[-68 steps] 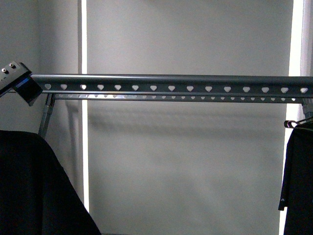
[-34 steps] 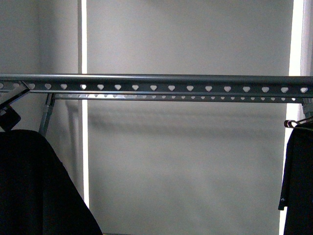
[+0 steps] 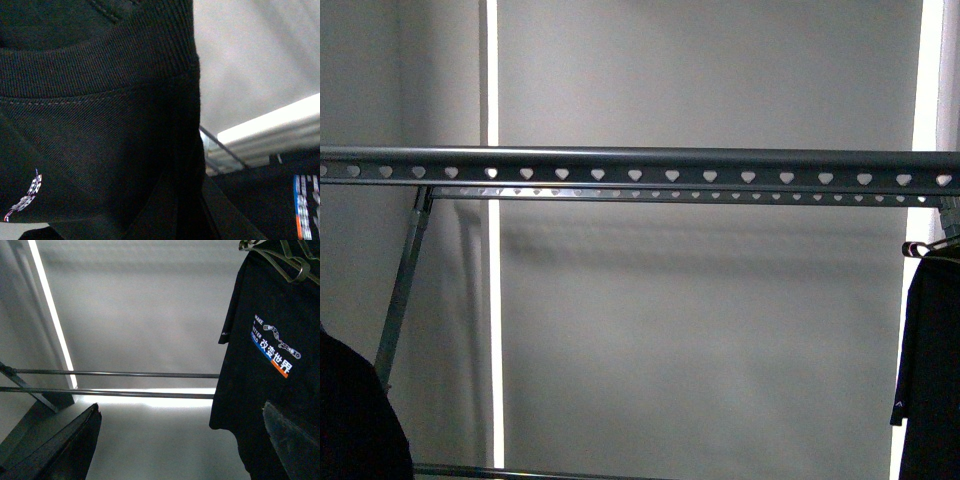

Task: Hang clothes on hanger

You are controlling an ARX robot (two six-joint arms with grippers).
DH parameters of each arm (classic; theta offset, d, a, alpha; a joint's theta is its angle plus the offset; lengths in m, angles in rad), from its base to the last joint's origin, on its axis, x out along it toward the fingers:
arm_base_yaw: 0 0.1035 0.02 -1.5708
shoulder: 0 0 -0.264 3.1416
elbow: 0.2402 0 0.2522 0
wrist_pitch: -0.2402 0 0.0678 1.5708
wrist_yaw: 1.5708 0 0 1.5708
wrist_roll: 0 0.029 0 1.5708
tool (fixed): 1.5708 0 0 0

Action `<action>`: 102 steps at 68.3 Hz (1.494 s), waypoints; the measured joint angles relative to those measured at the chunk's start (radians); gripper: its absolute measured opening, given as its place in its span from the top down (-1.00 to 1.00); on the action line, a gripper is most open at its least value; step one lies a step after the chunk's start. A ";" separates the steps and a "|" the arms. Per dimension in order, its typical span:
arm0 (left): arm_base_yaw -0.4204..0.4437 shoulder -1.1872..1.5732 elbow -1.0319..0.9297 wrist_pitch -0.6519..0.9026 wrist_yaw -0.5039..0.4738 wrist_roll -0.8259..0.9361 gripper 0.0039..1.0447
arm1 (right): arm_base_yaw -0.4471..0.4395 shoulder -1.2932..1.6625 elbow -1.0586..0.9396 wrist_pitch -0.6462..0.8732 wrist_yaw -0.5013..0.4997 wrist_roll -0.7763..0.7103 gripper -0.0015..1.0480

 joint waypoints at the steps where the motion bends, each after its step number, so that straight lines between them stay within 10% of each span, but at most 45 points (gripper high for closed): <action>1: 0.000 -0.017 -0.008 -0.016 0.028 0.016 0.90 | 0.000 0.000 0.000 0.000 0.000 0.000 -0.86; 29: 0.029 -0.218 -0.058 -0.182 0.423 0.514 0.90 | 0.000 0.000 0.000 0.000 0.000 0.000 -0.86; 60: 0.065 -0.313 -0.071 -0.373 0.784 1.641 0.90 | 0.000 0.000 0.000 0.000 0.000 0.000 -0.86; 84: -0.003 -0.087 0.058 -0.233 0.684 2.229 0.90 | 0.000 0.000 0.000 0.000 0.000 0.000 -0.86; 102: -0.114 0.034 0.137 -0.169 0.564 2.358 0.91 | 0.000 0.000 0.000 0.000 0.000 0.000 -0.86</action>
